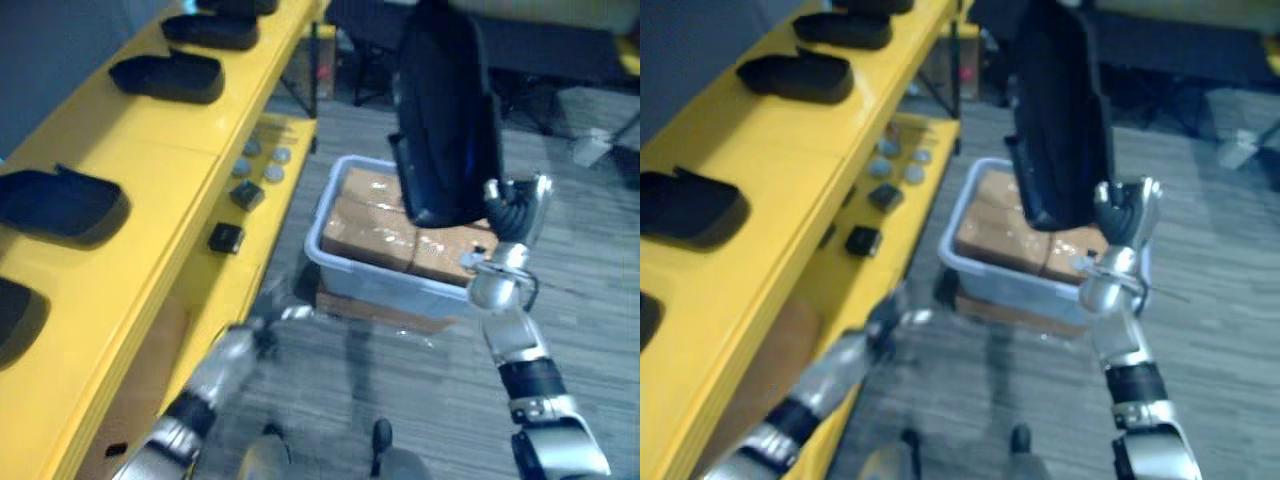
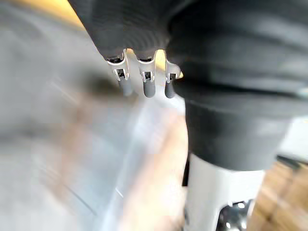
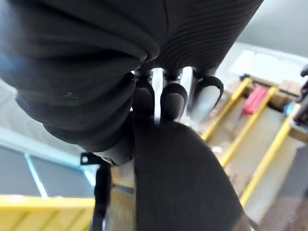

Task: Walk over and take plastic housings, then place them on the shelf

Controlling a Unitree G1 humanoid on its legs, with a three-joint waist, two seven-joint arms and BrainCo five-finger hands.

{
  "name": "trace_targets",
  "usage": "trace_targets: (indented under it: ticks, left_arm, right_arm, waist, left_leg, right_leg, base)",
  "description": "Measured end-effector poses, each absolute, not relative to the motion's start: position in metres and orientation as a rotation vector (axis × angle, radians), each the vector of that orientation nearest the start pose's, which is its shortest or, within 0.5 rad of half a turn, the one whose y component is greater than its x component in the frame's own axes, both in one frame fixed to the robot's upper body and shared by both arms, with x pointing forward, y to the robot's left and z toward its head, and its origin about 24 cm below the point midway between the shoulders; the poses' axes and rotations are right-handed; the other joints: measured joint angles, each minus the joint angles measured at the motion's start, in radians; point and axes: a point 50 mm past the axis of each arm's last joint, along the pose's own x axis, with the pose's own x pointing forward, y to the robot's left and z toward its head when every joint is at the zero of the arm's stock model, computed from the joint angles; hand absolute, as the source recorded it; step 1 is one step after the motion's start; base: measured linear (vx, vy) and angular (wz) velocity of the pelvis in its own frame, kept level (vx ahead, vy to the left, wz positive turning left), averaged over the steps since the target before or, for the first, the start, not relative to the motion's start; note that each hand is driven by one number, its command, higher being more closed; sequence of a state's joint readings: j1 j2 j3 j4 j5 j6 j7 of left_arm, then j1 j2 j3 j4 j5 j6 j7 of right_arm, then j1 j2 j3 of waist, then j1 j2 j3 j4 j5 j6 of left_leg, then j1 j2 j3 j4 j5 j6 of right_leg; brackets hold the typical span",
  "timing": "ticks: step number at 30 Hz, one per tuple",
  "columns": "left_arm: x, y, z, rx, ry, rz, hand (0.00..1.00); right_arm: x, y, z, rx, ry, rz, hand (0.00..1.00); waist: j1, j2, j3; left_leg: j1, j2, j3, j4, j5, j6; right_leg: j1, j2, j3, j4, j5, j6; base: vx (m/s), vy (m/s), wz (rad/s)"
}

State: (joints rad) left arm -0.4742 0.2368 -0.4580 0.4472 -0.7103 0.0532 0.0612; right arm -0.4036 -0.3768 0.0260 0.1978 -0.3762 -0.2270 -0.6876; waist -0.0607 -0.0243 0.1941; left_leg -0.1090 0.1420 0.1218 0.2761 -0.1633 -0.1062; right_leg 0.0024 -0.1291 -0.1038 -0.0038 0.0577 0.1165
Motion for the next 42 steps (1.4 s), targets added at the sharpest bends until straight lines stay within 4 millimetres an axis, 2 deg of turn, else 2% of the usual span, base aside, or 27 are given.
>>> trace_targets:
  ticks: [1,3,7,13,14,19,25,36,39,42]
  left_arm:
    - [0.322,0.080,0.045,-0.257,0.227,-0.360,0.00]
    - [0.315,0.060,0.038,-0.294,0.283,-0.410,0.00]
    - [0.309,0.042,0.032,-0.346,0.346,-0.445,0.00]
    - [0.315,0.024,0.049,-0.318,0.307,-0.486,0.00]
    - [0.315,0.024,0.049,-0.306,0.303,-0.476,0.00]
    - [0.315,0.024,0.044,-0.262,0.322,-0.439,0.00]
    - [0.316,0.027,0.039,-0.260,0.342,-0.393,0.00]
    - [0.320,0.040,0.037,-0.310,0.342,-0.351,0.00]
    - [0.319,0.043,0.031,-0.313,0.367,-0.338,0.00]
    - [0.309,0.045,0.015,-0.374,0.427,-0.323,0.00]
  right_arm:
    - [0.305,-0.211,0.157,-0.576,-0.670,-0.571,1.00]
    - [0.302,-0.216,0.164,-0.582,-0.702,-0.576,1.00]
    - [0.301,-0.216,0.165,-0.592,-0.710,-0.531,1.00]
    - [0.296,-0.202,0.142,-0.611,-0.647,-0.399,1.00]
    - [0.296,-0.198,0.138,-0.606,-0.639,-0.381,1.00]
    - [0.292,-0.196,0.128,-0.614,-0.606,-0.357,1.00]
    - [0.287,-0.197,0.117,-0.656,-0.574,-0.348,1.00]
    - [0.281,-0.200,0.090,-0.696,-0.479,-0.334,1.00]
    - [0.278,-0.201,0.083,-0.701,-0.451,-0.331,1.00]
    - [0.275,-0.202,0.072,-0.701,-0.404,-0.326,1.00]
  waist:
    - [-0.010,0.004,-0.007]
    - [-0.014,0.016,-0.017]
    - [-0.016,0.018,-0.020]
    - [-0.020,0.006,-0.030]
    - [-0.032,0.000,-0.035]
    - [-0.041,-0.023,-0.050]
    - [-0.046,-0.022,-0.053]
    - [-0.045,-0.022,-0.054]
    - [-0.047,-0.022,-0.060]
    - [-0.049,-0.025,-0.088]
  left_leg:
    - [0.013,0.004,0.008,-0.012,0.002,-0.004]
    - [0.048,0.009,0.033,-0.059,0.023,-0.012]
    - [0.095,0.004,0.045,-0.148,0.071,-0.020]
    - [0.146,-0.012,0.054,-0.242,0.124,-0.020]
    - [0.151,-0.016,0.055,-0.253,0.128,-0.019]
    - [0.173,-0.021,0.059,-0.288,0.146,-0.016]
    - [0.210,-0.026,0.054,-0.357,0.179,-0.016]
    - [0.212,-0.025,0.048,-0.357,0.183,-0.017]
    - [0.212,-0.025,0.047,-0.357,0.184,-0.017]
    - [0.212,-0.023,0.045,-0.357,0.184,-0.017]
  right_leg:
    - [0.003,0.003,0.005,0.000,0.000,0.000]
    - [0.000,0.010,0.025,-0.001,0.002,-0.002]
    - [0.000,0.011,0.026,-0.003,0.005,-0.007]
    - [0.002,0.006,0.035,-0.006,0.009,-0.012]
    - [0.002,0.004,0.036,-0.007,0.009,-0.012]
    - [0.006,0.002,0.046,-0.013,0.011,-0.011]
    - [0.025,0.002,0.031,-0.027,0.011,-0.011]
    - [0.032,0.002,0.023,-0.027,0.011,-0.010]
    - [0.032,0.002,0.023,-0.027,0.012,-0.009]
    - [0.032,0.004,0.022,-0.029,0.012,-0.009]
  base:
    - [-0.03,-0.042,-0.24]
    - [-0.02,-0.051,-0.26]
    - [0.00,-0.041,-0.02]
    - [0.00,0.000,0.00]
    - [0.00,0.000,0.00]
    - [0.00,0.009,-0.04]
    - [0.00,-0.002,0.05]
    - [0.00,0.000,0.01]
    - [0.00,0.000,0.00]
    - [0.00,0.000,0.00]
